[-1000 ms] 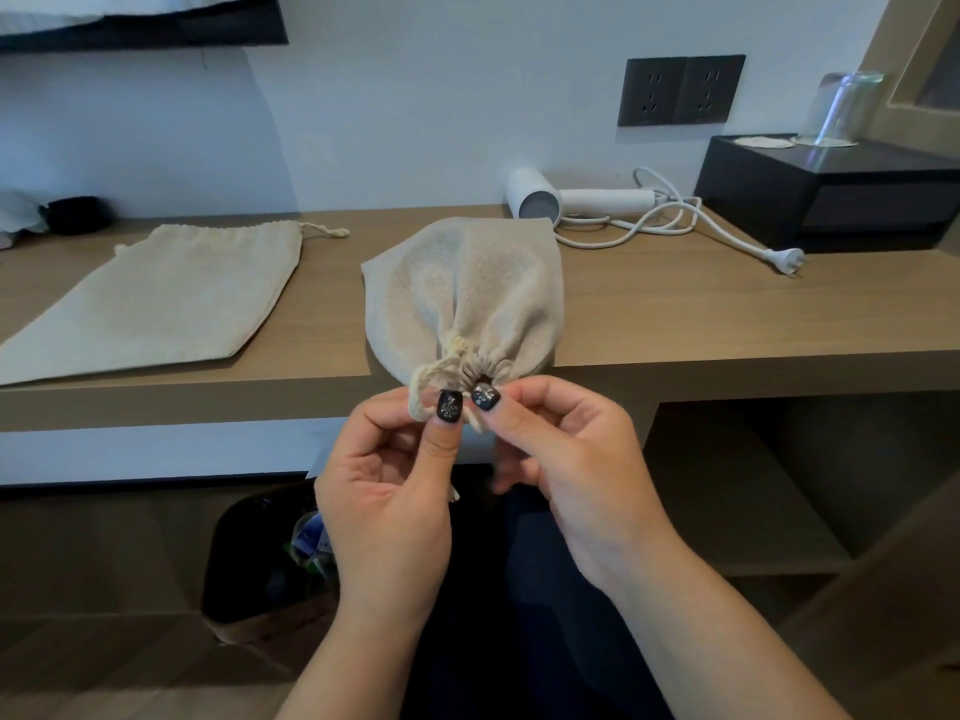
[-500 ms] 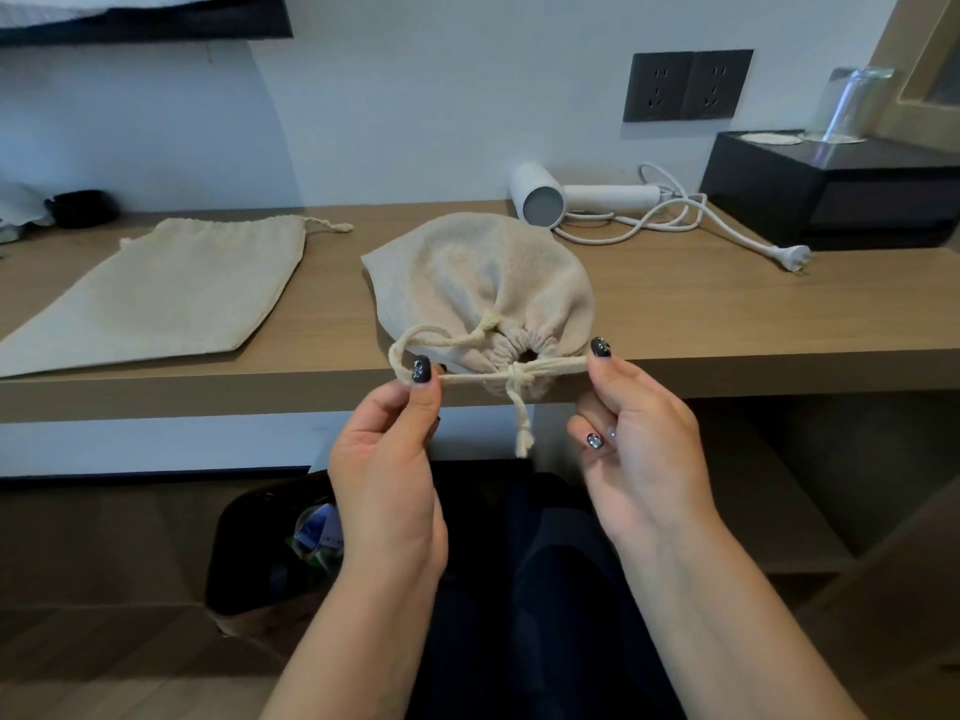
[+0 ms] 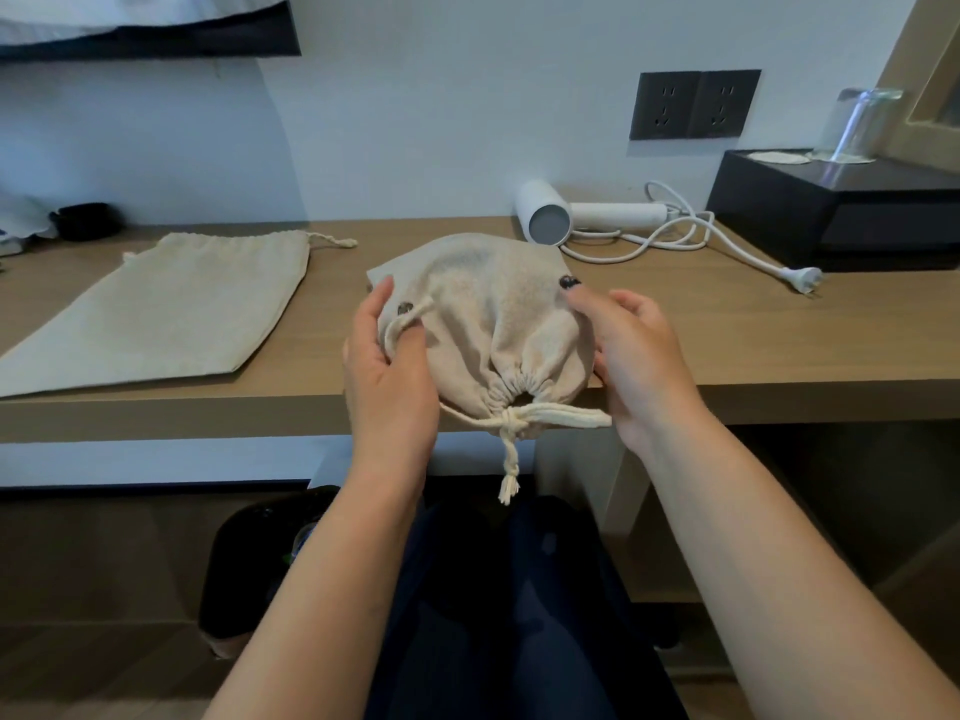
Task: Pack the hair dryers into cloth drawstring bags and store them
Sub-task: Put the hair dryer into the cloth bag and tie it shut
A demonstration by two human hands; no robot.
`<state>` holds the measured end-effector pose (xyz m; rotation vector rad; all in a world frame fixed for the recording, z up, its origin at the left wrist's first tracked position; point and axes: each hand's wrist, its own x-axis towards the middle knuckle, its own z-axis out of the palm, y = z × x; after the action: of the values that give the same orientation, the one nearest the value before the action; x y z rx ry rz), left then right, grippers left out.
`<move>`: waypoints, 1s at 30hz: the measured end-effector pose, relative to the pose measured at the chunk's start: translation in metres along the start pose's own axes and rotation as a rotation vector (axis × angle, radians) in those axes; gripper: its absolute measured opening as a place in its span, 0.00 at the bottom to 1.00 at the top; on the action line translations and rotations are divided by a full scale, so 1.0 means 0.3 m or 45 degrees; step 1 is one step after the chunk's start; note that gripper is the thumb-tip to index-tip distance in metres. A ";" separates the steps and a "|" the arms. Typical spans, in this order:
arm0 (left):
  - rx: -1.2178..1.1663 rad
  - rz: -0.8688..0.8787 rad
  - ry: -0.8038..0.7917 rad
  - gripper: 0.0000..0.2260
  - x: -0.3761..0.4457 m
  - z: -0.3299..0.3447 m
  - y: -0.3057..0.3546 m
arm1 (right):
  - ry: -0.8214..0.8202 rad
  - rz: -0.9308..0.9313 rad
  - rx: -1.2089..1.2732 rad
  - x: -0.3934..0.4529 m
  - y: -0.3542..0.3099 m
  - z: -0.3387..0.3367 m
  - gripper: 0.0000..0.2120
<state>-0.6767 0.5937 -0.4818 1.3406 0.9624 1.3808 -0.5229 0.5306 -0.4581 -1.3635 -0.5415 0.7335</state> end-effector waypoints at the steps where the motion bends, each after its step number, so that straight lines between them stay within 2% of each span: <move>1: -0.031 -0.070 0.003 0.20 0.029 0.018 0.000 | -0.055 0.056 0.038 0.023 -0.003 0.019 0.44; 2: -0.079 -0.162 0.003 0.25 0.062 0.035 -0.003 | -0.102 0.088 0.074 0.040 -0.006 0.037 0.44; 3: -0.134 -0.259 0.006 0.28 0.098 0.049 -0.005 | -0.133 0.099 0.107 0.054 -0.009 0.052 0.38; 5: -0.198 -0.407 0.008 0.29 0.160 0.071 0.001 | -0.183 0.092 0.180 0.082 -0.010 0.076 0.26; 9: -0.295 -0.513 -0.058 0.26 0.211 0.104 -0.009 | -0.215 0.074 0.247 0.126 -0.007 0.114 0.22; 14: -0.304 -0.452 -0.059 0.27 0.226 0.098 -0.020 | -0.236 0.023 0.293 0.145 0.017 0.134 0.16; 20: -0.433 -0.311 -0.204 0.14 0.196 0.109 -0.004 | -0.322 -0.110 0.401 0.140 0.040 0.121 0.21; 26: -0.385 -0.097 -0.252 0.21 0.167 0.100 0.001 | -0.377 -0.157 0.451 0.097 0.036 0.118 0.22; 30: -0.300 0.057 -0.277 0.21 0.116 0.100 0.002 | -0.371 -0.207 0.487 0.027 0.039 0.093 0.24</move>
<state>-0.6452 0.6250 -0.4700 1.3068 0.6085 1.3055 -0.5396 0.5561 -0.4663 -0.8531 -0.6929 0.8575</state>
